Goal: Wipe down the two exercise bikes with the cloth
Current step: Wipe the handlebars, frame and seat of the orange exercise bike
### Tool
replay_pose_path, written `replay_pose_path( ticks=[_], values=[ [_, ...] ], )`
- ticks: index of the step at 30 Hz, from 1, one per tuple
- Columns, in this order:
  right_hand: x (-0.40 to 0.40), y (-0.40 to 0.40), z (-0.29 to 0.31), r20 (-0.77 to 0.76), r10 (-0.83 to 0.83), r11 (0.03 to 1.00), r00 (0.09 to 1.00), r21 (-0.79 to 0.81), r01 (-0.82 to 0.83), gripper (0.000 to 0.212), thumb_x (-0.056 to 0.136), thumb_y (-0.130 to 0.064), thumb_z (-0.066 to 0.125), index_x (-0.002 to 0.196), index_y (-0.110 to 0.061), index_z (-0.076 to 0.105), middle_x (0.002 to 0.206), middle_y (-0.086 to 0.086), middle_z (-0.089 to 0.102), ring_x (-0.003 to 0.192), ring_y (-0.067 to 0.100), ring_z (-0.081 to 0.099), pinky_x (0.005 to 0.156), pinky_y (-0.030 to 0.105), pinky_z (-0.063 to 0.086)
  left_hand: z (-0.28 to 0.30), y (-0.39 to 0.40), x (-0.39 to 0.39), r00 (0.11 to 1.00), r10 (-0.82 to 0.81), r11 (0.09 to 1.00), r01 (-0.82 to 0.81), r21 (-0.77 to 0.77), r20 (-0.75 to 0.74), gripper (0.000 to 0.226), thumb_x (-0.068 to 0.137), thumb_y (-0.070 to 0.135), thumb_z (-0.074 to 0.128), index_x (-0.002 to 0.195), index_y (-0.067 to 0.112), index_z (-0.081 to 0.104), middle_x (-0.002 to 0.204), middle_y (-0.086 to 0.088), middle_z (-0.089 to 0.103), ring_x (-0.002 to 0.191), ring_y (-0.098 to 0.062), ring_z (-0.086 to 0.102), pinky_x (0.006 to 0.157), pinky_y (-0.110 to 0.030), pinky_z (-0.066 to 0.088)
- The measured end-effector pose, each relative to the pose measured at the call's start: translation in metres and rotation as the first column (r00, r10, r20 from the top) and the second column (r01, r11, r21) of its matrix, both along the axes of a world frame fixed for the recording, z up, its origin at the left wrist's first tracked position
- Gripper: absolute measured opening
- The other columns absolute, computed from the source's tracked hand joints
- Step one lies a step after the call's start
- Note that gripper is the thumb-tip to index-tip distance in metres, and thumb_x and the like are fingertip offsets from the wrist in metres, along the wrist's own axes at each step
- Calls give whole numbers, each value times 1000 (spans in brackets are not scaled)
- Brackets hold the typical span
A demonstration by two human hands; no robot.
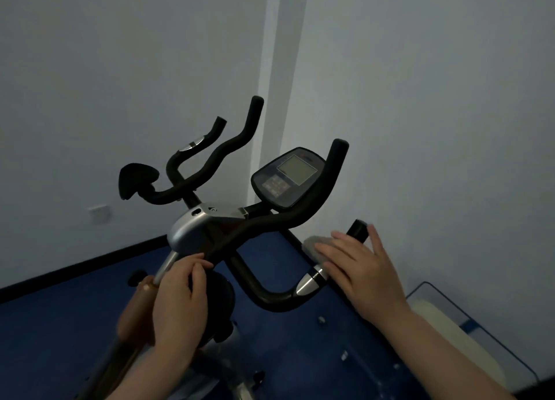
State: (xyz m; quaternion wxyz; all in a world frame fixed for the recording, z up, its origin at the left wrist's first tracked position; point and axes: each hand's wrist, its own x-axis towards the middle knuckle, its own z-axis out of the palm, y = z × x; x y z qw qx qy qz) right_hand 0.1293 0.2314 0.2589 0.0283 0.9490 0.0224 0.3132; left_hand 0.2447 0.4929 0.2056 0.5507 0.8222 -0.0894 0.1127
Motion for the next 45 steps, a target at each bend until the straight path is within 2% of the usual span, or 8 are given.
replay_pose_path(
  ticks=[5,13,17,19,21,27,31,45],
  values=[
    [2,76,-20,-85,-19,983,996,181,34,27,95,-27,47,107,-25,71,101,-11,70,113,17,60,120,45,9,-1,1,1,1000,-5,1000,5,13,23,28,99,23,42,85,39,59,108,25,58,101,2,49,80,-28,37],
    [-1,75,6,-526,111,962,843,270,41,48,103,-36,38,151,-38,28,139,-25,44,128,-13,32,119,25,-12,2,20,18,985,-170,982,172,83,-32,20,94,27,50,107,42,58,102,25,59,92,16,50,71,-10,32],
    [33,91,2,-658,-52,993,751,48,111,47,102,-45,36,145,-26,37,115,0,66,109,17,55,113,32,25,5,18,30,971,-228,973,229,8,-69,20,93,25,53,107,39,56,100,17,56,93,19,48,67,-12,35],
    [51,100,-4,-668,-126,988,733,-21,150,35,104,-41,33,129,-20,47,110,6,65,98,27,59,81,37,42,1,15,29,977,-210,978,210,-17,-35,17,93,24,51,102,37,56,99,15,55,93,12,49,68,-16,38],
    [71,108,-8,-697,-141,986,703,-37,162,24,105,-29,34,122,-19,48,110,7,60,93,29,58,71,39,46,-3,15,30,979,-205,978,205,-28,-7,15,91,25,50,99,36,57,96,16,55,92,8,51,67,-18,39],
    [78,115,-22,-701,-107,982,705,37,185,19,104,-33,33,121,-26,32,111,6,55,87,29,59,68,43,50,-6,17,32,963,-263,964,265,-35,54,16,89,27,46,97,35,57,97,23,54,98,5,50,72,-13,37],
    [93,113,-20,-789,-118,919,603,144,367,52,98,-63,20,124,-21,36,107,5,62,91,25,61,75,40,47,-8,18,34,962,-266,962,269,-40,66,15,90,24,50,96,33,60,99,24,55,102,5,48,74,-12,36],
    [119,129,-14,-746,-13,809,666,383,446,44,100,-53,32,130,-21,38,106,3,63,92,19,61,81,38,47,-9,19,37,950,-304,948,309,-74,71,15,88,31,49,94,28,62,102,22,55,101,-3,48,71,-22,46]
  ],
)
